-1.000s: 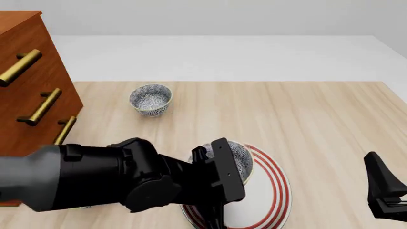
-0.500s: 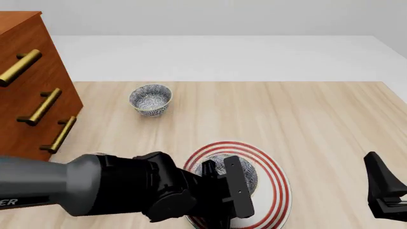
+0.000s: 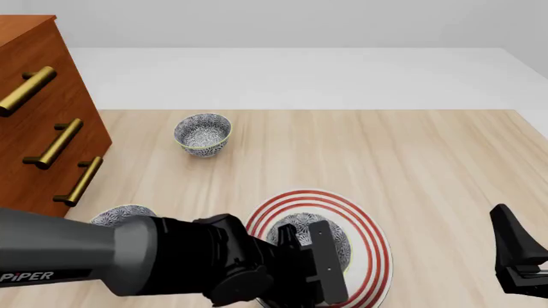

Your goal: Pick up the bowl and put it in the middle on the plate.

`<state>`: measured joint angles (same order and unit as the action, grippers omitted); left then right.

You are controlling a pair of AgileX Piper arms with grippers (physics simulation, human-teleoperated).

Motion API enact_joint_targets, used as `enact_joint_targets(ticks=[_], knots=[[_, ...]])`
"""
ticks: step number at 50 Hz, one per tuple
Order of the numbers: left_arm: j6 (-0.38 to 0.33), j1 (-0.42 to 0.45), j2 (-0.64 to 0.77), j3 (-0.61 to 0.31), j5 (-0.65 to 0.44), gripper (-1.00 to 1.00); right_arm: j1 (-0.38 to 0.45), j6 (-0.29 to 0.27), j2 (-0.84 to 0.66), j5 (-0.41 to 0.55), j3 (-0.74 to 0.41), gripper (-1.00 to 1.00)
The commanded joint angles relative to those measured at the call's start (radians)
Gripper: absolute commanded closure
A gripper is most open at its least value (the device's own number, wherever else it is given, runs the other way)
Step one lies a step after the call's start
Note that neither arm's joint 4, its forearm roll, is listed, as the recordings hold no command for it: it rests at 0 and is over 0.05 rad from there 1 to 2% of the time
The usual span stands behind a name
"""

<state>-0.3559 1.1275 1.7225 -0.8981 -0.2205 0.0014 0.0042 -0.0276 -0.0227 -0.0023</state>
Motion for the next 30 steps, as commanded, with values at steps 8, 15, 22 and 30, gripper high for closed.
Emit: enact_joint_targets(ticks=[8,15,22,30], knots=[[-0.007,-0.01,0.001,0.015,0.013,-1.0,0.0,0.0,0.0,0.0,0.0,-1.0],[0.018,0.001,-0.007,0.0,0.001,-1.0,0.0,0.0,0.0,0.0,0.0,-1.0],[0.049,0.018,-0.032,-0.018,-0.027,-1.0,0.0,0.0,0.0,0.0,0.0,-1.0],[0.042,0.023,-0.091,-0.028,-0.06,-1.0,0.0,0.0,0.0,0.0,0.0,-1.0]])
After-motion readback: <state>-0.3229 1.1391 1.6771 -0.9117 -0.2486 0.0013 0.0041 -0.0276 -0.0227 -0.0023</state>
